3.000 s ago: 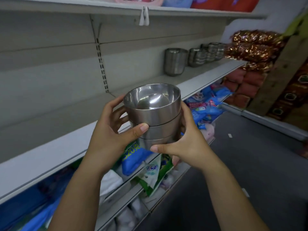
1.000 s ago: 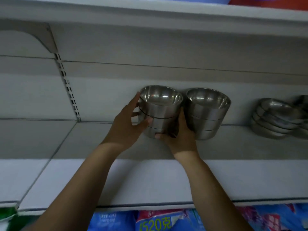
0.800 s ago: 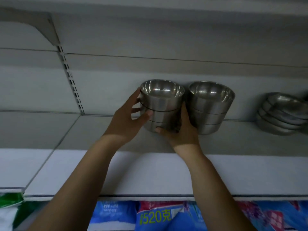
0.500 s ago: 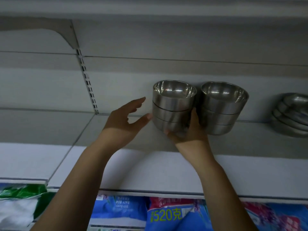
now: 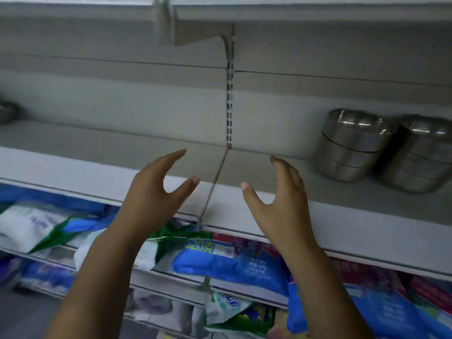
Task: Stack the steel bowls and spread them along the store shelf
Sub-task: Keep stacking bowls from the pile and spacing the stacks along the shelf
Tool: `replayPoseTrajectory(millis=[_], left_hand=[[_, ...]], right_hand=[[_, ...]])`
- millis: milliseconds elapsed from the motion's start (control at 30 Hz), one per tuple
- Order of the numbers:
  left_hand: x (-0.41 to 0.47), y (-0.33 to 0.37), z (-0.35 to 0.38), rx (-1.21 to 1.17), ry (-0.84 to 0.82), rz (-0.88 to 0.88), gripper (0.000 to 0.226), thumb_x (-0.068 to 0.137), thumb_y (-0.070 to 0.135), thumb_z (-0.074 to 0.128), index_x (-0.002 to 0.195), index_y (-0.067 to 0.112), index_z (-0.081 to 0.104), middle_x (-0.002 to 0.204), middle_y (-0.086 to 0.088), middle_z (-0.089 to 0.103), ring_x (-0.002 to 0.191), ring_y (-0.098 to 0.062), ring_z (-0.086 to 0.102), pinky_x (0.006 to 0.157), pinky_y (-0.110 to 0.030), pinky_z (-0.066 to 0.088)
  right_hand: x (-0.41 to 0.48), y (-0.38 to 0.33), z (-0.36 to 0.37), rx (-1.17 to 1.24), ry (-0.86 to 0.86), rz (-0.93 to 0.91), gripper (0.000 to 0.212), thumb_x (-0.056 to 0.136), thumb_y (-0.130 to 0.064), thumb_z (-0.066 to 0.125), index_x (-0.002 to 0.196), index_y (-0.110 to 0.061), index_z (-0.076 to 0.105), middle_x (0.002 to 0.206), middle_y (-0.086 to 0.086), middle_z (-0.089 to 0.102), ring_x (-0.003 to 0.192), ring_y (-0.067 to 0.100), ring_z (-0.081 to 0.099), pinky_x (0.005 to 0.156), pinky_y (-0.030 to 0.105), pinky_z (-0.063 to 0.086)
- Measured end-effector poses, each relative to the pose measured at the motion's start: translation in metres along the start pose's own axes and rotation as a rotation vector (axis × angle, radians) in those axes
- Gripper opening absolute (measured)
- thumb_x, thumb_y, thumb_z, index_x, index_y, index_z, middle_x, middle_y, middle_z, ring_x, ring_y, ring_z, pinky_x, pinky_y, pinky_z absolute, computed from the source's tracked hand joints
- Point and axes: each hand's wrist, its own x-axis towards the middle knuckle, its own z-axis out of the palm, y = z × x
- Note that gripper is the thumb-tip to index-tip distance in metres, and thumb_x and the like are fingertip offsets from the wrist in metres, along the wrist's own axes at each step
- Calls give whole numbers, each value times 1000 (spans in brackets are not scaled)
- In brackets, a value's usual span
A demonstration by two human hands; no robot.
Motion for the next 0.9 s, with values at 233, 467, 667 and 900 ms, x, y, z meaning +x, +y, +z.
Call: replayPoseTrajectory(millis=[233, 467, 667, 900], left_hand=[[-48, -98, -127, 101, 118, -135, 61, 86, 41, 73, 142, 25, 56, 143, 1, 59, 135, -14, 50, 106, -19, 33], [-96, -174, -233, 239, 181, -233, 60, 88, 36, 73, 144, 20, 56, 141, 5, 58, 133, -11, 49, 103, -14, 33], [-130, -221, -288, 279, 247, -303, 56, 89, 38, 71, 142, 23, 57, 139, 11, 56, 124, 4, 41, 104, -19, 33], [-137, -270, -315, 253, 293, -396, 59, 89, 44, 70, 143, 25, 55, 145, 8, 55, 133, -7, 46, 105, -26, 37]], right_hand=[[-32, -104, 106, 124, -145, -151, 74, 91, -38, 72, 155, -21, 37, 155, 1, 43, 144, 17, 36, 103, 7, 19], [-76, -191, 198, 181, -328, -261, 68, 90, -35, 74, 150, -16, 46, 156, 6, 43, 145, 22, 36, 118, 29, 29], [-100, -233, 254, 182, -464, -317, 67, 90, -37, 73, 150, -23, 46, 159, -2, 38, 147, 17, 32, 120, 37, 32], [-86, -273, 307, 127, -556, -390, 66, 89, -35, 74, 149, -21, 47, 159, -2, 38, 146, 18, 31, 115, 27, 28]])
